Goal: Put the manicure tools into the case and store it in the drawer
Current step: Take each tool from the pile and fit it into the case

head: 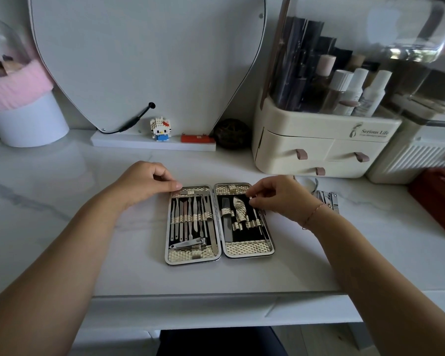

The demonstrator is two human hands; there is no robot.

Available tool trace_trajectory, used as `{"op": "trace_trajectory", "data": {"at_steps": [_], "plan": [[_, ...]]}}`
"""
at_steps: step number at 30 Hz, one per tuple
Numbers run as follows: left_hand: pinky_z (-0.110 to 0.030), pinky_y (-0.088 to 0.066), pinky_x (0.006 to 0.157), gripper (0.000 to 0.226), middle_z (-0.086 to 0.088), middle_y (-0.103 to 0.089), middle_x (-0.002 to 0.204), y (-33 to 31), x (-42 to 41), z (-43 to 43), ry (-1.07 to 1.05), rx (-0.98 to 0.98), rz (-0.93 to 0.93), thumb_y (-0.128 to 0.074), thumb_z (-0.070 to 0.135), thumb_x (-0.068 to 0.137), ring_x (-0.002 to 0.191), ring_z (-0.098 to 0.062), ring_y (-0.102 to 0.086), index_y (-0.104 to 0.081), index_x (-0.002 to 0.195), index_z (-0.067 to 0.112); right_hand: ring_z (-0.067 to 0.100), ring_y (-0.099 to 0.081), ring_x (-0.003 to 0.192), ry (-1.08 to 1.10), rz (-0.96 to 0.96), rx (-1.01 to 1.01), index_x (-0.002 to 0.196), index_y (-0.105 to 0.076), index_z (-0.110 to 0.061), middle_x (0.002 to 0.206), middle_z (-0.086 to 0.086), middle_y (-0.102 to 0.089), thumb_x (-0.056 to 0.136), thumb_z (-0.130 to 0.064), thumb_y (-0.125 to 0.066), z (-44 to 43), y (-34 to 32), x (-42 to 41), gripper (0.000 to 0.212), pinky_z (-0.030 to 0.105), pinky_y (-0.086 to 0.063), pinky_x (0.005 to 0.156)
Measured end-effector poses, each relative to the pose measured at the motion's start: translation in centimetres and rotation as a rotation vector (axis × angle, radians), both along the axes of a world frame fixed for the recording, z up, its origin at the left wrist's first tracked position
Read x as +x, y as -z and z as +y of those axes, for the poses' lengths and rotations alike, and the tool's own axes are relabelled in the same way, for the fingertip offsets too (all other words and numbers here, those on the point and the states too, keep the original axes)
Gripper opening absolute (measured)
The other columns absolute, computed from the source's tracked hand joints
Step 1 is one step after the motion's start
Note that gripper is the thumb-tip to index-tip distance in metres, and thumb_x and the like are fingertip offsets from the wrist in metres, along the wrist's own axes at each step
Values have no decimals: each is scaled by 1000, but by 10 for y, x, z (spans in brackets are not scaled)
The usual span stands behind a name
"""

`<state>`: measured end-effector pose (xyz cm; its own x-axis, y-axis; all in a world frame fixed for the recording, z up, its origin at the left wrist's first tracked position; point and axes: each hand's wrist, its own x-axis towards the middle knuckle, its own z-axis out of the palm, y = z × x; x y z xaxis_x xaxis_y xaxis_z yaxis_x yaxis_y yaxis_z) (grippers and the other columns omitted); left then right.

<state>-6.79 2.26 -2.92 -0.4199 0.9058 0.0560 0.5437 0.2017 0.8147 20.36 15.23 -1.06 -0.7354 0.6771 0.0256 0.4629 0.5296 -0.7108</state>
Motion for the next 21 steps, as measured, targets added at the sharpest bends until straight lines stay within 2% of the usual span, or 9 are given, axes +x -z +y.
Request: {"op": "trace_trajectory", "data": {"at_steps": [3, 6, 9, 13, 18, 21], "plan": [[-26, -42, 80, 15, -3, -71, 84, 0, 0, 0, 2, 0, -1, -81, 23, 69, 82, -14, -61, -73, 76, 12, 10, -54, 67, -11, -12, 24, 88, -73, -16, 70, -1, -63, 77, -11, -73, -2, -1, 1, 13, 30, -50, 74], [-24, -42, 77, 14, 0, -71, 83, 0, 0, 0, 3, -7, 1, -81, 24, 69, 81, -12, -61, -73, 74, 14, 10, -54, 67, -17, -15, 47, 88, -72, -17, 71, -2, -62, 78, -12, -72, -4, -2, 2, 12, 25, -49, 73], [-25, -42, 78, 13, 0, -71, 82, 0, -1, 0, 5, -7, -1, -81, 24, 69, 81, -13, -61, -73, 73, 15, 10, -52, 67, -16, 52, -56, 92, -70, -16, 71, -1, -60, 80, -14, -71, -5, -2, 8, 13, 25, -46, 72], [-24, -41, 77, 12, 2, -71, 82, 0, -1, -1, 4, -7, 8, -81, 24, 69, 81, -11, -60, -73, 73, 17, 6, -55, 76, -93, 76, -201, 105, -65, -17, 87, 0, -61, 72, -11, -77, -10, -2, 31, 36, 19, -50, 77], [-22, -40, 75, 10, 4, -71, 80, 0, 0, 0, 7, -3, 11, -82, 23, 69, 78, -8, -60, -72, 70, 20, 1, -53, 85, -147, 29, -101, 109, -58, -32, 99, -2, -58, 61, -20, -85, -20, 2, 46, 56, 10, -43, 78], [-22, -40, 75, 11, 5, -71, 79, 0, 0, 0, 5, -3, 15, -82, 24, 69, 78, -8, -60, -72, 70, 20, -2, -50, 84, -147, 34, -83, 117, -53, -30, 101, -4, -54, 59, -25, -86, -23, 4, 44, 67, 11, -43, 81]]}}
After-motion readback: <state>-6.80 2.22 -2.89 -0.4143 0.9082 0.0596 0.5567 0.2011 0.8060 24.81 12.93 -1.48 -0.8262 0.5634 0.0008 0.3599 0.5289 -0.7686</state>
